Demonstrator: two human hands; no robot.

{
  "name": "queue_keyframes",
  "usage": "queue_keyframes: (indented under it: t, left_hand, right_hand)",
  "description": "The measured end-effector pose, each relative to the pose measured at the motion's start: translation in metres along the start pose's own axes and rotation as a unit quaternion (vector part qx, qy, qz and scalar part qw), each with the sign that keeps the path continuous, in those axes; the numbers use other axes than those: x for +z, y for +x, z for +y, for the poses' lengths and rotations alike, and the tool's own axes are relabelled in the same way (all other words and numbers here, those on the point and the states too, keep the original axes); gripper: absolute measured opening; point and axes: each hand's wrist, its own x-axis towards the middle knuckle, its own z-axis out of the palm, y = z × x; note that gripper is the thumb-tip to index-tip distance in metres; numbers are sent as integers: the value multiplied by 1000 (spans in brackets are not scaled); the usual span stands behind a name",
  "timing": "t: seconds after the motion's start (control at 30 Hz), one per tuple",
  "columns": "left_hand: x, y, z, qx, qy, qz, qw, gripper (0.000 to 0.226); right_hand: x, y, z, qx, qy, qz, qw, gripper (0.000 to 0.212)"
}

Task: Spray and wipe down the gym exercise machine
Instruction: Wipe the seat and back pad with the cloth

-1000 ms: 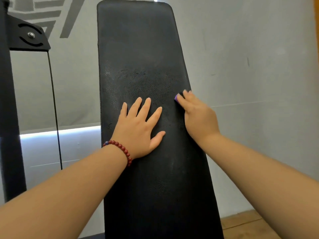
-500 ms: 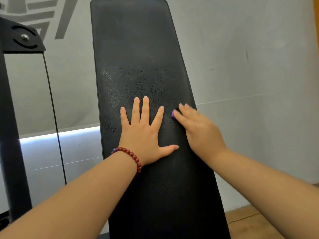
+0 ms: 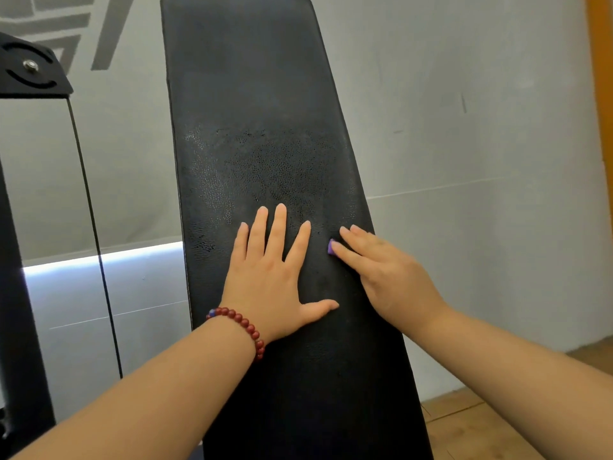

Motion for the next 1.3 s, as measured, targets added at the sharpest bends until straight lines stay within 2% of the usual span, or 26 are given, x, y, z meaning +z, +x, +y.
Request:
queue_keyframes:
  t: [0.07, 0.2, 0.33, 0.43, 0.5, 0.67, 0.87, 0.97, 1.13, 1.3]
  left_hand:
    - [1, 0, 1, -4, 4, -7, 1000, 117]
    - [-1, -1, 2, -7, 2, -17, 1000, 117]
    - [-1, 0, 2, -7, -9, -13, 1000, 116]
    - [-1, -1, 3, -4, -7, -20, 1000, 116]
    - [0, -1, 3, -9, -5, -25, 1000, 116]
    - [-4, -1, 3, -13, -2, -30, 999, 117]
    - [-1, -2, 4, -14, -5, -23, 1000, 115]
    - [-2, -2, 4, -18, -2, -27, 999, 115]
    - [0, -12, 7, -13, -9, -7, 1000, 105]
    - [8, -20, 5, 13, -14, 22, 1000, 99]
  right_hand:
    - [-1, 11, 8, -8, -10, -3, 1000, 48]
    - [0, 44, 12, 44, -12, 27, 999, 46]
    - [5, 8, -5, 74, 23, 50, 996, 48]
    - [5, -22, -15, 42, 25, 29, 998, 49]
    - [3, -10, -10, 43, 21, 26, 999, 48]
    - [6, 38, -5, 121, 32, 54, 991, 48]
    - [6, -30, -18, 71, 30, 39, 996, 48]
    - [3, -15, -11, 51, 23, 39, 998, 46]
    - [7, 6, -17, 111, 28, 51, 992, 47]
    - [8, -37, -26, 43, 30, 43, 998, 45]
